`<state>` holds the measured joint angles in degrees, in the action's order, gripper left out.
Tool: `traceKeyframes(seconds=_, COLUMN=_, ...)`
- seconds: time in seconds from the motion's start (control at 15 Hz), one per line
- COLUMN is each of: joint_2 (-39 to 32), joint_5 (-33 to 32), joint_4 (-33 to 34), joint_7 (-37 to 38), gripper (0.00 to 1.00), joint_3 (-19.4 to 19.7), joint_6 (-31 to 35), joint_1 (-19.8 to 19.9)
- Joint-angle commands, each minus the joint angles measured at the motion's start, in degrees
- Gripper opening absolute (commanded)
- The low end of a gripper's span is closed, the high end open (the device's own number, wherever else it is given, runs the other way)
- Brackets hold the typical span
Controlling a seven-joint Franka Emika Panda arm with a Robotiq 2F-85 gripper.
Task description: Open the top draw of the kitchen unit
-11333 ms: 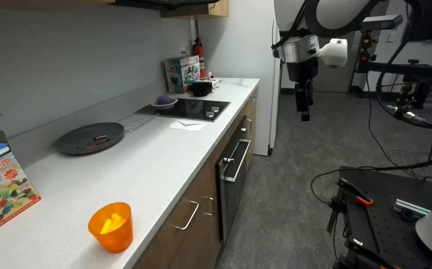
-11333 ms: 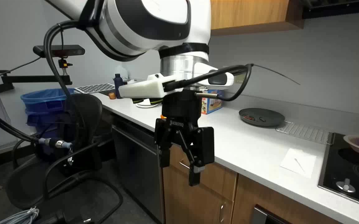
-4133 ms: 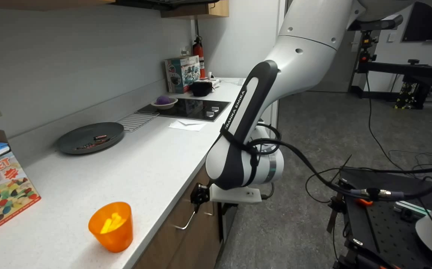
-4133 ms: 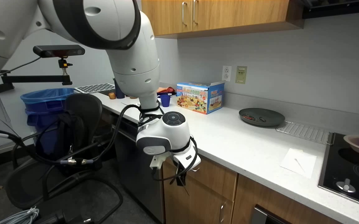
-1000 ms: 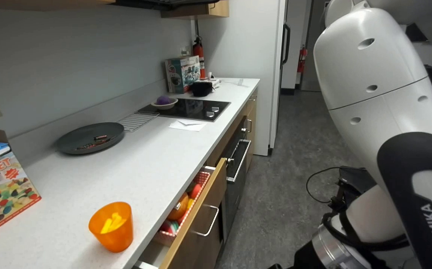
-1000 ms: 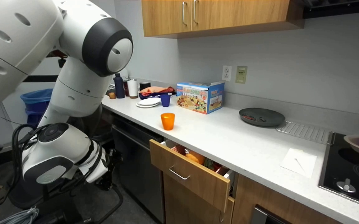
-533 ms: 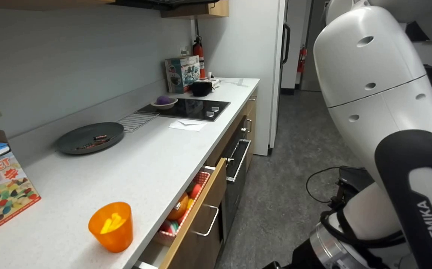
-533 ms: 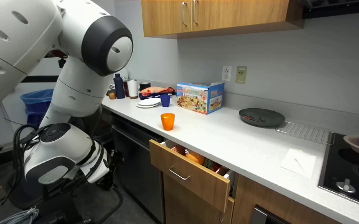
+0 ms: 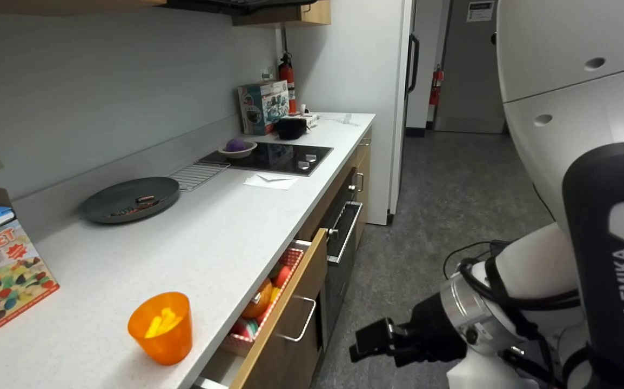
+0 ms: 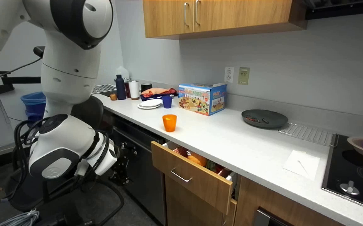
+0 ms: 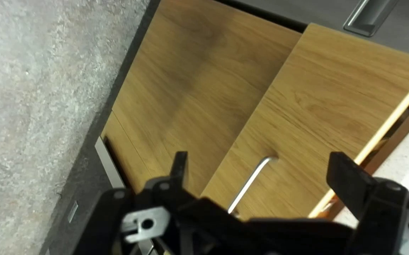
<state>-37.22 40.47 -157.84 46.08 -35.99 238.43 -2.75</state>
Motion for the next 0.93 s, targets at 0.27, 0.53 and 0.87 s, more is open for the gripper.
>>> traceKeyframes(seconds=0.27, joint_2=8.71, joint_5=8.62, joint_4=0.37, joint_7=-5.88, gripper=1.00, joint_3=1.23, joint_6=-2.01, joint_1=-5.30)
traceKeyframes(seconds=0.53, joint_2=10.49, joint_5=9.90, joint_4=0.16, joint_7=-6.43, gripper=1.00, joint_3=0.61, joint_6=-1.96, joint_1=-5.73)
traceKeyframes(seconds=0.87, joint_2=12.33, joint_5=9.92, joint_4=0.16, joint_7=-11.72, gripper=1.00, joint_3=-4.38, joint_6=-5.22, joint_1=2.69)
